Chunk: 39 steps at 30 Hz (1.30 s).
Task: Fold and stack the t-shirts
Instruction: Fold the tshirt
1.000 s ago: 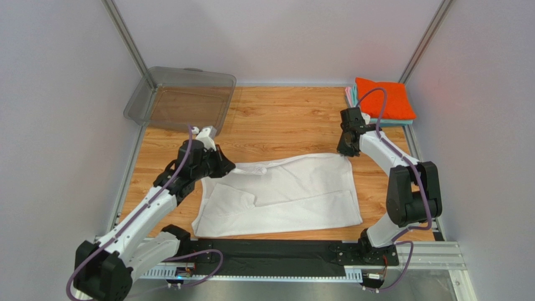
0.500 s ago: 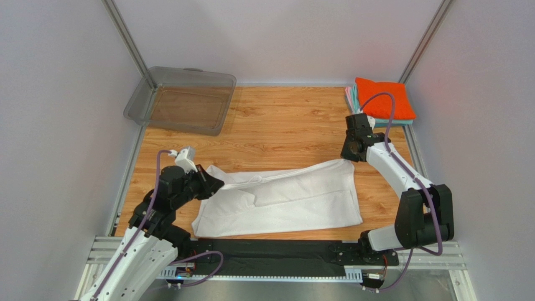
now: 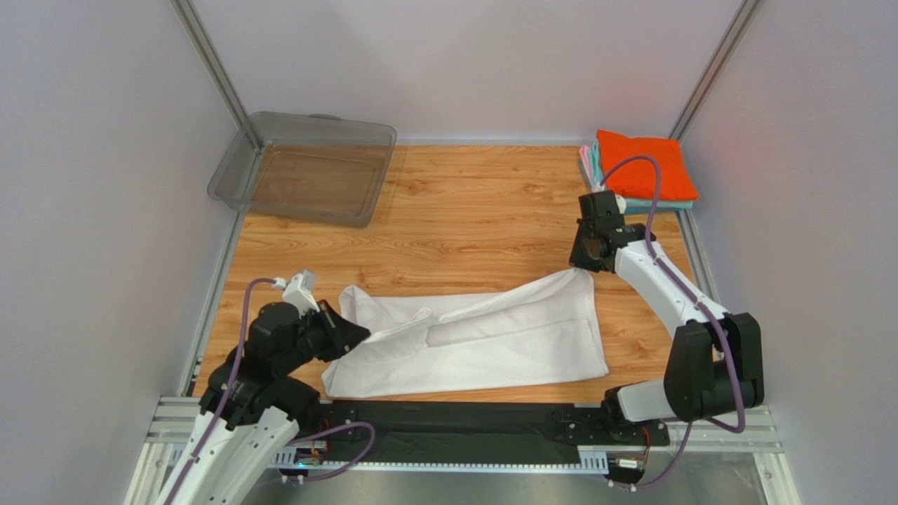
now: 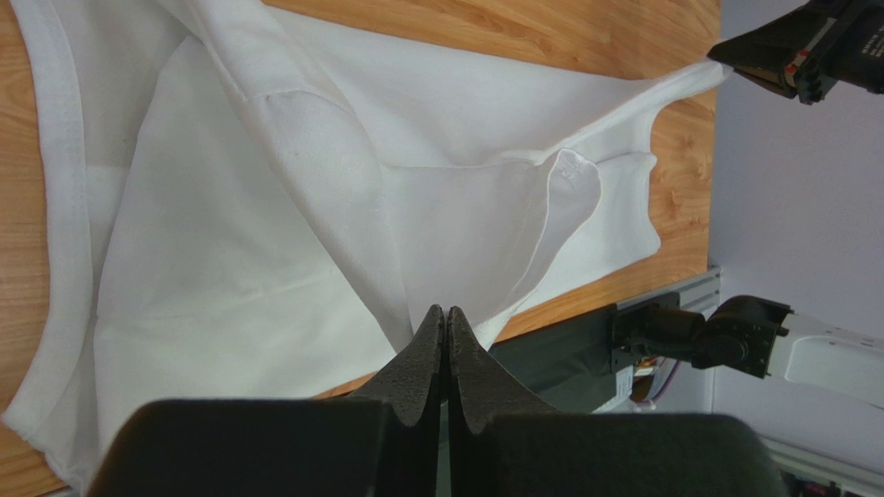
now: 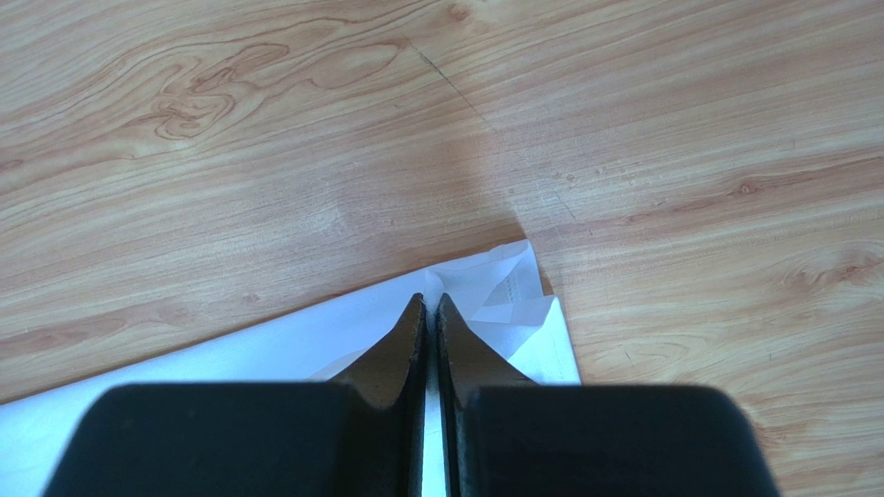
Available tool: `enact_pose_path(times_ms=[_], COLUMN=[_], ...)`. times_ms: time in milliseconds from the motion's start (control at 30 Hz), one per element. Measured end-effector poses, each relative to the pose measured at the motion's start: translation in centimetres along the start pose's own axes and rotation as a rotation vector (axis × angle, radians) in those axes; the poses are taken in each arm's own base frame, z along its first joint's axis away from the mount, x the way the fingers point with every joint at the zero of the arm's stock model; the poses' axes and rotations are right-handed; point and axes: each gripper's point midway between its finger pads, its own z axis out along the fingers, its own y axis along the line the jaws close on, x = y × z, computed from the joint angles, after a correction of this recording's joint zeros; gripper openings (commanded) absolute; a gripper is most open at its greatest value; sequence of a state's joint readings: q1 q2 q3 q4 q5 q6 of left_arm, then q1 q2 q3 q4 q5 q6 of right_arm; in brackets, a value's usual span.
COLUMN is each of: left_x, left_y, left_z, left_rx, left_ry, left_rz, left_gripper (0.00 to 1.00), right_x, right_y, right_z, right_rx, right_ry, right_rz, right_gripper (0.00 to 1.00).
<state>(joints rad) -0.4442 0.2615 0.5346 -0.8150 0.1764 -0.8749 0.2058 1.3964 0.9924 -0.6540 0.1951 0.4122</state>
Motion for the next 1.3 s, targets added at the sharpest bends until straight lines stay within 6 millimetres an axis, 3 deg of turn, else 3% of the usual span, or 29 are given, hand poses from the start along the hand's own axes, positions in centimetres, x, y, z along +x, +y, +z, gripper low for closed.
enact_pose_path(times_ms=[333, 433, 567, 667, 700, 733, 800, 900, 1133, 1300], left_x=[3.1, 4.3, 5.6, 6.4, 6.6, 6.9, 6.8, 6.8, 5.8, 4.6], left_y=[2.0, 3.0, 4.1, 4.6, 4.7, 4.9, 4.3, 4.0, 2.9, 2.2], left_z=[-0.4, -0.1, -0.3, -0.8, -0.9, -1.0, -0.8, -0.8, -0.7, 1.5], left_rx=[-0.059, -0.106, -0.16, -0.183, -0.184, -0.185, -0.148, -0.126, -0.119, -0.123], left_ry=[0.101, 0.153, 0.203, 0.225, 0.227, 0.233, 0.226, 0.219, 0.225, 0.236], left_rz=[-0.073, -0.108, -0.15, -0.173, -0.181, -0.185, -0.212, -0.215, -0.178, -0.134], left_gripper=[0.0, 0.06, 0.2, 0.48, 0.85, 0.99, 1.0, 1.0, 1.0, 1.0], right_x=[3.0, 4.2, 6.0, 7.4, 7.7, 7.9, 7.9, 7.3, 5.9, 6.0], right_y=[-1.1, -1.6, -2.4, -3.1, -3.2, -3.3, -3.4, -3.2, -1.6, 1.0], right_z=[0.4, 0.4, 0.7, 0.7, 0.7, 0.5, 0.2, -0.7, -4.2, -5.9], right_rx=[0.006, 0.014, 0.029, 0.047, 0.049, 0.051, 0.049, 0.024, -0.121, -0.29], right_ry=[0.045, 0.061, 0.081, 0.096, 0.099, 0.099, 0.093, 0.06, -0.021, -0.012], right_rz=[-0.007, -0.001, 0.023, 0.038, 0.047, 0.052, 0.057, 0.071, 0.059, 0.029], right_gripper=[0.07, 0.17, 0.26, 0.46, 0.5, 0.52, 0.59, 1.0, 1.0, 1.0])
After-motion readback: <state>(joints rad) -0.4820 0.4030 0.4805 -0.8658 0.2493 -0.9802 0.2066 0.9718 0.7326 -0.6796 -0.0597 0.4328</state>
